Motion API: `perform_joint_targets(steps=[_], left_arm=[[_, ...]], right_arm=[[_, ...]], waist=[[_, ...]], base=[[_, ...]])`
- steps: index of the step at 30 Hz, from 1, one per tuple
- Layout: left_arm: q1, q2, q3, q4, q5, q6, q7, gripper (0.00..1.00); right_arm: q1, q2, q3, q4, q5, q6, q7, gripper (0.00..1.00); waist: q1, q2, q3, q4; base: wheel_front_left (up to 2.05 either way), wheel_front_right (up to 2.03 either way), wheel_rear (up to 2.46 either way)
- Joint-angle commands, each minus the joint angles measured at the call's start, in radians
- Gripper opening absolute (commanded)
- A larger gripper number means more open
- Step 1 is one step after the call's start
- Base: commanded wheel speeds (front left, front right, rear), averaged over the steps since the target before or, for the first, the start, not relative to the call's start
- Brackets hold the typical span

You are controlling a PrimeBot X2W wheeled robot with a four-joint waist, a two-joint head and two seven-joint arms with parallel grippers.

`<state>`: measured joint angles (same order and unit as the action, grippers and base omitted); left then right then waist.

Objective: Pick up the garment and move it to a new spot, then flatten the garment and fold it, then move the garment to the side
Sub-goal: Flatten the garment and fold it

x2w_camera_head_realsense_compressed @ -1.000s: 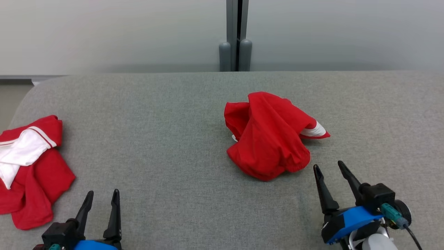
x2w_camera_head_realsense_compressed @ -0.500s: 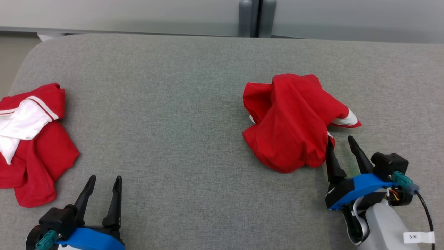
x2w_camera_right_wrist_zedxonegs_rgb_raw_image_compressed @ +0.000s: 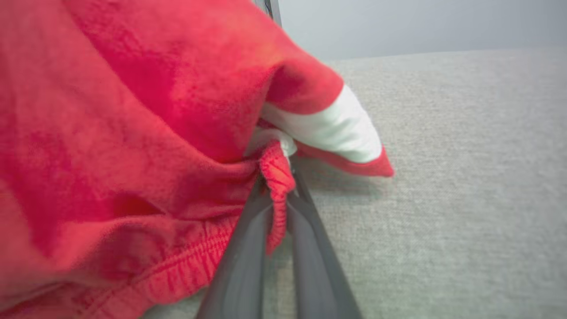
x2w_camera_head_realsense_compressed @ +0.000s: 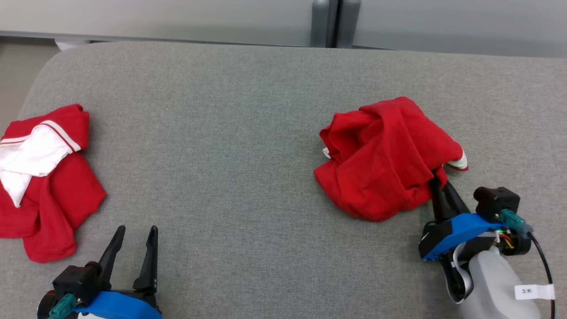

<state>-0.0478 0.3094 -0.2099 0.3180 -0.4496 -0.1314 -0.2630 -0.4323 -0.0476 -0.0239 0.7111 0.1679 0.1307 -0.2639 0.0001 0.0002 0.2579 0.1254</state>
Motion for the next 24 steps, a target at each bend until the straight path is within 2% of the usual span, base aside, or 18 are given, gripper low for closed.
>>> perform_joint_targets(steps=[1, 5, 10, 15, 24], left_arm=[[0.003, -0.008, 0.001, 0.001, -0.001, 0.001, -0.002, 1.0], [0.022, -0.027, -0.006, 0.007, 0.011, 0.001, -0.003, 1.0], [0.03, -0.062, -0.023, 0.012, 0.028, 0.001, -0.002, 1.0], [0.021, -0.091, -0.034, 0.026, 0.052, 0.001, -0.002, 1.0], [0.01, -0.136, -0.042, 0.063, 0.062, 0.001, -0.002, 1.0]], right_arm=[[0.022, -0.005, -0.017, -0.032, -0.018, 0.0, -0.001, 0.0], [0.022, -0.005, -0.075, -0.151, -0.076, 0.0, -0.001, 0.0], [-0.043, -0.004, -0.085, -0.293, -0.172, 0.0, -0.001, 0.0], [-0.142, -0.003, 0.002, -0.36, -0.263, 0.0, -0.001, 0.0], [-0.321, -0.004, 0.204, -0.286, -0.287, 0.0, -0.001, 0.0]], waist=[[-0.0001, -0.0002, -0.017, -0.016], [-0.0001, -0.0002, -0.056, -0.05], [-0.0001, -0.0002, -0.11, -0.069], [-0.0001, -0.0002, -0.149, -0.044], [-0.0001, -0.0002, -0.184, 0.08]], base=[[0.0, 0.0, 0.0], [0.0, 0.0, 0.0], [0.0, 0.0, 0.0], [0.0, 0.0, 0.0], [0.0, 0.0, 0.0]])
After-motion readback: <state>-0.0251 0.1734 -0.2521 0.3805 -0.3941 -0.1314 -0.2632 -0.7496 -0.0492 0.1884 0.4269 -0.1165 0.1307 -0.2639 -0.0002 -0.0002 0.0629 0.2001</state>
